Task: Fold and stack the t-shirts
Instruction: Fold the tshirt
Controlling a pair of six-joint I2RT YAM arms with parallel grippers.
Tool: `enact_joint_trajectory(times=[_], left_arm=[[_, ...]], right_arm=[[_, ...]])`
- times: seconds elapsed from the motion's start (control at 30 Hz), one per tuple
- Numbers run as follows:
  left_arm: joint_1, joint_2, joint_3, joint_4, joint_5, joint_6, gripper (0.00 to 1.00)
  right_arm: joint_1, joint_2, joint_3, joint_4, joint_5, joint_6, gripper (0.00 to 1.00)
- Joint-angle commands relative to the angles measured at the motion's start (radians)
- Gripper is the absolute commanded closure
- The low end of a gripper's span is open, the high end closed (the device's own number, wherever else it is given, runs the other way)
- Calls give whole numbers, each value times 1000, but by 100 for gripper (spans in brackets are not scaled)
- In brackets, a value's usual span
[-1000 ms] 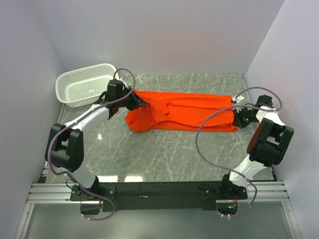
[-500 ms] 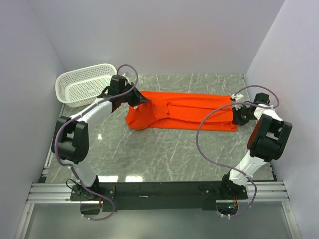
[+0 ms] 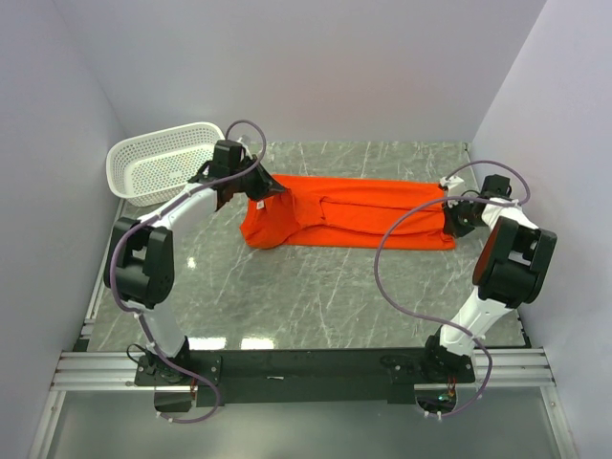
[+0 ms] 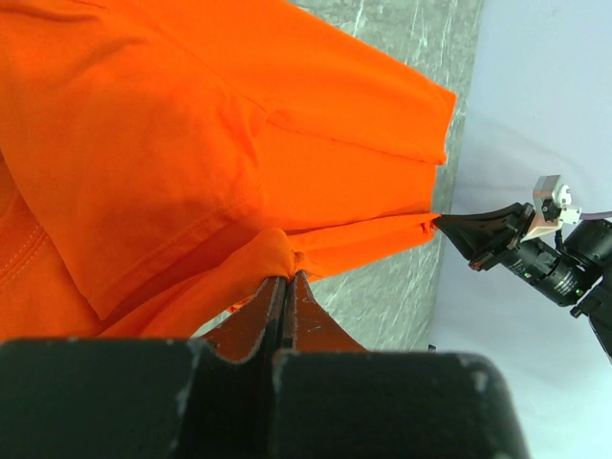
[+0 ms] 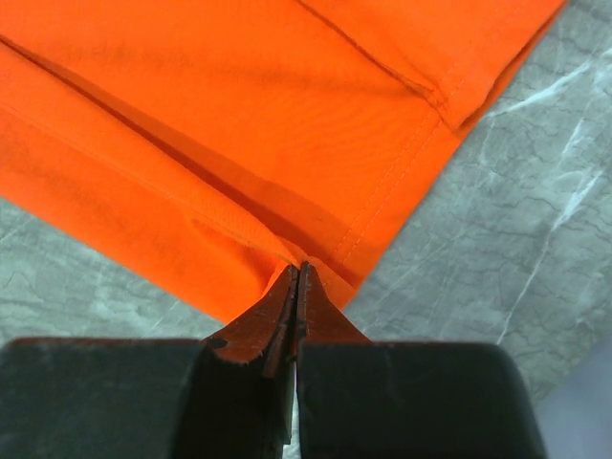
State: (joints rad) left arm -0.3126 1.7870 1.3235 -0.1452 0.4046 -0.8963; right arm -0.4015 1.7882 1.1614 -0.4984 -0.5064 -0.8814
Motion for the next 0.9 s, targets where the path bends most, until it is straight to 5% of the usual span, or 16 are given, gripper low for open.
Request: enact_joint_trajectory(times=[0.0,0.87], left_arm=[[6,3,52,15,22,31,100],[9,183,287,-116,92,184,100]], right_arm=[[10,19,49,26,14,16,100],[12,51,63,31,37,35,100]])
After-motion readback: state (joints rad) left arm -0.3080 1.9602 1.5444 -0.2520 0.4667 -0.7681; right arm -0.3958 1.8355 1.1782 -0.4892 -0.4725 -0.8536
